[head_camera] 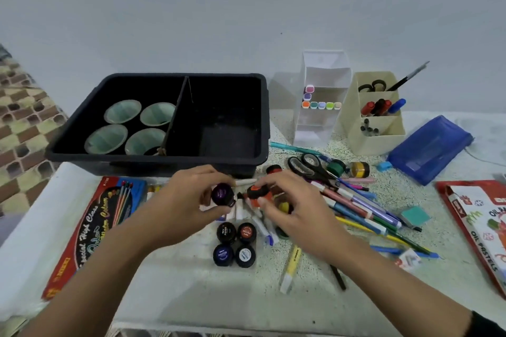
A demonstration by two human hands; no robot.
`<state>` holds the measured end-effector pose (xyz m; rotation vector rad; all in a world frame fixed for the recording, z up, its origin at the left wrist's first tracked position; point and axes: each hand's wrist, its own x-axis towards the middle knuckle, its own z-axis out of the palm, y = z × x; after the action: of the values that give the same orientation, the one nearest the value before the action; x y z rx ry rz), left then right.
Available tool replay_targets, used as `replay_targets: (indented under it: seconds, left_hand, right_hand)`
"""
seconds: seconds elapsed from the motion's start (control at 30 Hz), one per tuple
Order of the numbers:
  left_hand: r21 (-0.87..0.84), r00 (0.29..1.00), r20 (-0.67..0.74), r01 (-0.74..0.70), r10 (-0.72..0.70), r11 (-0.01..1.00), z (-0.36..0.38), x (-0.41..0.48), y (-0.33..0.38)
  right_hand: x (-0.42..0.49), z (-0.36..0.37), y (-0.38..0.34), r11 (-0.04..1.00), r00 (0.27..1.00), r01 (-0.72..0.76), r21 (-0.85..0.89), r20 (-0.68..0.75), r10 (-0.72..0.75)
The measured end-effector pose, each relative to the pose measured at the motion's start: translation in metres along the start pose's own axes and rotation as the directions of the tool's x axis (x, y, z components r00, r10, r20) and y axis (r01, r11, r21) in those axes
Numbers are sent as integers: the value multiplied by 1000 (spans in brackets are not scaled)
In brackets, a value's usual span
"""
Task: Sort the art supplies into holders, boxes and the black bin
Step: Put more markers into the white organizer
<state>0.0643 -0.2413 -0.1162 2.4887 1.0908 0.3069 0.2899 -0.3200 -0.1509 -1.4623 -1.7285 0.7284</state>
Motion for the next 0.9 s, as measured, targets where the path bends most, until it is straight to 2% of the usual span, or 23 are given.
replay_targets:
  seconds: [0.13,0.23,0.33,0.57,0.8,0.9]
  left_hand:
    - [5,997,40,69,-69,998,-5,-35,-35]
    - [-68,993,81,95,-90,993,-2,-55,-49]
    - [-147,989,58,141,-134,979,10,-66,-52]
    - [-292,995,60,96,-82,951,29,-75,-50]
    - [-352,984,95,173,-148,920,31,-77,-53]
    - [-371,974,65,224,-215,901,34,-77,-53]
  right_hand:
    - [4,35,-7,988,987,156,-11,33,-156]
    - [9,59,-8,971,971,233,-61,69,-229]
    - [13,76,-5,949,955,290,-123,95,-280]
    - [17,86,-2,926,941,337,-168,74,-329]
    - [19,88,-3,901,923,383,-201,120,-365]
    - [19,86,-3,890,911,407,-203,157,-381]
